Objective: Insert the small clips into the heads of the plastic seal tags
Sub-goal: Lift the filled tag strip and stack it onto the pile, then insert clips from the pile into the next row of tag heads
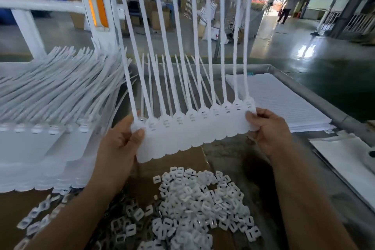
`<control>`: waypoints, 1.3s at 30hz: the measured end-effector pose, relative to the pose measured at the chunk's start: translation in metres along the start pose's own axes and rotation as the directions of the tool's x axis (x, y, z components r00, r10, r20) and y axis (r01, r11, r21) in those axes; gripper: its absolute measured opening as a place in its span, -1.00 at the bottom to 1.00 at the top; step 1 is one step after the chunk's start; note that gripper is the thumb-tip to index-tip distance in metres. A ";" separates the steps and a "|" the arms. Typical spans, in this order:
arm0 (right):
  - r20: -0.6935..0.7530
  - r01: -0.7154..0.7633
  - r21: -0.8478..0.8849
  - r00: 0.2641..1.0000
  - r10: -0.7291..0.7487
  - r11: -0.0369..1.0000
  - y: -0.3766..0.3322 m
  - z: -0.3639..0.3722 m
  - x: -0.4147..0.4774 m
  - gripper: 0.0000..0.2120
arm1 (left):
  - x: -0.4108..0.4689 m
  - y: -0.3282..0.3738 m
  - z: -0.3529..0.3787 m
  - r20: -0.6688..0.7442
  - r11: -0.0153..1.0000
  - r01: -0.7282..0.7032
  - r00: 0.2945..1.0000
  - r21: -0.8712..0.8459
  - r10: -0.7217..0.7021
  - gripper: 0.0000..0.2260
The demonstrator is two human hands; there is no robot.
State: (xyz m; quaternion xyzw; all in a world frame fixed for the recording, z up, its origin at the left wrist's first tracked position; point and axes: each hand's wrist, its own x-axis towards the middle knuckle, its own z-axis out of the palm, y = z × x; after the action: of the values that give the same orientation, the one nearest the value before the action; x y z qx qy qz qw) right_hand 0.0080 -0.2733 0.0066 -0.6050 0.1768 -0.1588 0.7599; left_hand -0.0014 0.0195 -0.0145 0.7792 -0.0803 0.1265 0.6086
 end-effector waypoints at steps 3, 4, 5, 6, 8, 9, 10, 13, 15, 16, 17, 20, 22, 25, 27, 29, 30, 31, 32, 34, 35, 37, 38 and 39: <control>-0.084 0.055 -0.117 0.994 -0.065 0.992 0.009 0.006 0.004 -0.87 | 0.001 -0.002 -0.001 0.041 0.997 0.070 0.997 0.034 -0.071 -0.35; -0.105 0.054 -0.114 0.992 -0.066 0.992 0.012 0.008 0.005 -0.85 | 0.000 -0.002 0.000 0.077 0.997 0.069 0.994 0.035 -0.072 -0.27; -0.123 0.041 -0.100 0.991 -0.054 0.994 0.016 0.009 0.007 -0.85 | -0.001 -0.002 0.001 0.089 0.997 0.054 0.994 0.052 -0.059 -0.25; -0.142 0.019 -0.095 0.989 -0.033 0.995 0.018 0.011 0.008 -0.86 | -0.001 -0.002 0.002 0.073 0.996 0.028 0.997 0.084 -0.034 -0.29; -0.184 -0.032 -0.125 0.983 0.009 0.992 0.022 0.012 0.010 -0.93 | 0.001 -0.003 0.003 0.017 0.987 -0.030 0.999 0.159 0.028 -0.46; -0.198 -0.048 -0.139 0.980 0.020 0.989 0.023 0.012 0.010 -0.96 | 0.002 -0.003 0.002 -0.002 0.980 -0.040 0.999 0.197 0.041 -0.53; -0.205 -0.054 -0.151 0.979 0.022 0.987 0.024 0.012 0.010 -0.93 | 0.003 -0.004 0.001 -0.014 0.974 -0.036 0.999 0.224 0.040 -0.58; -0.186 -0.054 -0.185 0.982 0.018 0.981 0.025 0.015 0.010 -0.92 | 0.003 -0.005 -0.002 -0.012 0.977 -0.005 1.000 0.212 0.008 -0.58; -0.186 -0.053 -0.204 0.982 0.015 0.978 0.026 0.017 0.009 -0.93 | 0.003 -0.006 -0.001 -0.014 0.971 -0.018 1.000 0.240 0.022 -0.60; -0.191 -0.054 -0.211 0.981 0.012 0.976 0.026 0.017 0.009 -0.90 | 0.003 -0.006 -0.001 -0.019 0.960 -0.032 0.999 0.278 0.039 -0.62; -0.200 -0.051 -0.227 0.980 0.005 0.973 0.026 0.018 0.009 -0.86 | 0.003 -0.007 0.000 -0.020 0.945 -0.046 0.998 0.323 0.056 -0.64; -0.211 0.004 -0.392 0.973 -0.094 0.920 0.029 0.018 0.008 -0.77 | 0.004 -0.011 0.000 0.031 0.869 -0.062 0.998 0.491 0.054 -0.68; -0.171 0.079 -0.579 0.961 -0.216 0.811 0.032 0.017 0.007 -0.73 | 0.005 -0.014 -0.001 0.096 0.832 -0.056 0.995 0.552 0.003 -0.70; -0.086 0.129 -0.742 0.955 -0.283 0.658 0.035 0.015 0.007 -0.64 | 0.004 -0.013 0.000 0.146 0.819 -0.074 0.989 0.569 -0.012 -0.73; -0.042 0.132 -0.808 0.959 -0.280 0.574 0.036 0.013 0.006 -0.63 | 0.003 -0.012 0.000 0.162 0.801 -0.109 0.987 0.588 0.015 -0.73; 0.000 0.149 -0.855 0.958 -0.287 0.497 0.038 0.012 0.006 -0.65 | 0.001 -0.012 0.000 0.187 0.785 -0.135 0.982 0.605 0.025 -0.72; 0.017 0.158 -0.875 0.955 -0.296 0.458 0.038 0.012 0.006 -0.66 | 0.001 -0.013 0.000 0.199 0.778 -0.140 0.980 0.612 0.020 -0.72; 0.030 0.164 -0.891 0.952 -0.304 0.424 0.039 0.012 0.007 -0.67 | 0.001 -0.014 0.001 0.209 0.774 -0.147 0.978 0.617 0.019 -0.70; 0.039 0.168 -0.900 0.950 -0.309 0.403 0.040 0.012 0.008 -0.67 | 0.002 -0.015 0.001 0.218 0.772 -0.156 0.976 0.616 0.024 -0.69; 0.048 0.172 -0.906 0.950 -0.310 0.387 0.040 0.011 0.009 -0.68 | 0.002 -0.018 0.002 0.262 0.769 -0.184 0.965 0.612 0.022 -0.66; 0.051 0.174 -0.907 0.949 -0.312 0.383 0.040 0.011 0.010 -0.69 | 0.002 -0.020 0.002 0.305 0.760 -0.204 0.952 0.617 0.008 -0.64; 0.054 0.175 -0.912 0.948 -0.315 0.371 0.040 0.009 0.011 -0.69 | 0.003 -0.023 0.002 0.384 0.728 -0.253 0.923 0.638 -0.016 -0.63; 0.055 0.173 -0.915 0.948 -0.313 0.364 0.040 0.008 0.010 -0.69 | 0.003 -0.024 0.002 0.400 0.715 -0.276 0.916 0.642 -0.006 -0.64; 0.055 0.170 -0.917 0.950 -0.308 0.361 0.040 0.007 0.010 -0.69 | 0.003 -0.025 0.001 0.401 0.709 -0.292 0.916 0.642 0.014 -0.66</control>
State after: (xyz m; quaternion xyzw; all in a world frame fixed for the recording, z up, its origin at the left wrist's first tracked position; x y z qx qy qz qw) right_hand 0.0217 -0.2629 -0.0318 -0.9284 0.1922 -0.1825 0.2603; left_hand 0.0086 0.0245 -0.0370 0.9487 -0.2050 0.0506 0.2353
